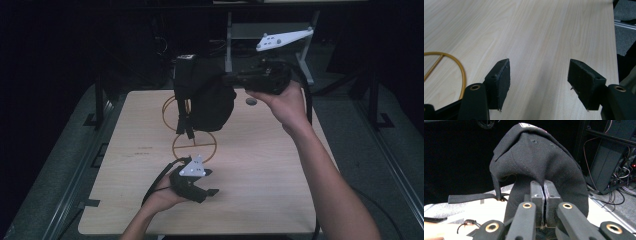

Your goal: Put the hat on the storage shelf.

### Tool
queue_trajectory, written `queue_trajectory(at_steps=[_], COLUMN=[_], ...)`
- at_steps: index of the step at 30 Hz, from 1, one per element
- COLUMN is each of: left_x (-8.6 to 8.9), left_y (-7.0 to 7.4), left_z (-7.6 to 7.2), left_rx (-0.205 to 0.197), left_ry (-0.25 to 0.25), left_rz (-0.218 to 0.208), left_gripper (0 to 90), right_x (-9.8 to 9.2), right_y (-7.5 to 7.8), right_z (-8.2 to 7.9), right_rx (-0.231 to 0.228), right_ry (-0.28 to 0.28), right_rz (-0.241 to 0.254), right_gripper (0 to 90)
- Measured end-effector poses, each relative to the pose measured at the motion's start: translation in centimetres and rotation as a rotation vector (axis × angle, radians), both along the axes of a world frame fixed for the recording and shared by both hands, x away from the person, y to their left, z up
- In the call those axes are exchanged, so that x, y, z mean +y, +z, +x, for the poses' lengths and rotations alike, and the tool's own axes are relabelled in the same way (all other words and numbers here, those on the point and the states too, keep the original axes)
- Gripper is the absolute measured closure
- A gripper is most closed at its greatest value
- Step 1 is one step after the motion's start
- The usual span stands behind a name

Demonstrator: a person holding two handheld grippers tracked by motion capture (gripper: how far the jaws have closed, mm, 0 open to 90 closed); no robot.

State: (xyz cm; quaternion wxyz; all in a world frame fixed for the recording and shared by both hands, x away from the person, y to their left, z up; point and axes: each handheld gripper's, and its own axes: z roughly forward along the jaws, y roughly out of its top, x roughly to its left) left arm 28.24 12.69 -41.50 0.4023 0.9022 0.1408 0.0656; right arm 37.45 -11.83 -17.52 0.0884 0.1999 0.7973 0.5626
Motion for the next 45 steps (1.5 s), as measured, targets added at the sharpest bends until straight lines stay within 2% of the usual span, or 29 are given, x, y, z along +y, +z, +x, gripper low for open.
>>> queue_trajectory(at_steps=[7, 11, 15, 21, 28, 35, 40, 43, 44, 45], left_x=[0.1, 0.1, -0.1, -0.3, -0.2, -0.3, -0.4, -0.5, -0.5, -0.5], left_y=[-0.1, 0.0, -0.2, -0.3, -0.4, -0.4, -0.5, -0.7, -0.7, -0.8], left_z=[-0.1, 0.2, 0.2, 0.0, 0.1, 0.0, 0.0, 0.0, 0.0, 0.0], left_rx=[0.008, -0.001, 0.001, 0.001, -0.008, -0.004, -0.006, -0.008, -0.003, -0.002], left_ry=[0.008, 0.001, -0.003, -0.013, -0.017, -0.017, -0.011, -0.020, -0.019, -0.021], left_rz=[0.005, 0.001, 0.011, 0.017, 0.032, 0.024, 0.037, 0.046, 0.046, 0.046], left_gripper=[34.5, 34.5, 34.4, 34.5, 34.5, 34.5, 34.6, 34.8, 34.8, 34.8], right_x=[2.2, 3.2, 4.1, 5.5, 7.9, 9.2, 10.2, 11.1, 11.3, 11.5], right_y=[0.2, 0.1, -0.2, -0.8, -2.2, -2.9, -3.6, -4.3, -4.4, -4.6], right_z=[1.7, 2.5, 3.3, 4.4, 5.8, 6.6, 7.2, 7.6, 7.7, 7.9], right_rx=[0.027, 0.034, 0.047, 0.069, 0.093, 0.118, 0.108, 0.106, 0.111, 0.117], right_ry=[0.016, 0.017, 0.023, 0.037, 0.046, 0.036, 0.005, -0.013, -0.012, -0.018], right_rz=[-0.011, -0.012, -0.017, 0.012, 0.017, 0.026, -0.001, -0.025, -0.013, -0.003], right_gripper=[87.8, 87.8, 87.8, 87.7, 87.6, 87.5, 86.7, 82.5, 75.3, 64.3])
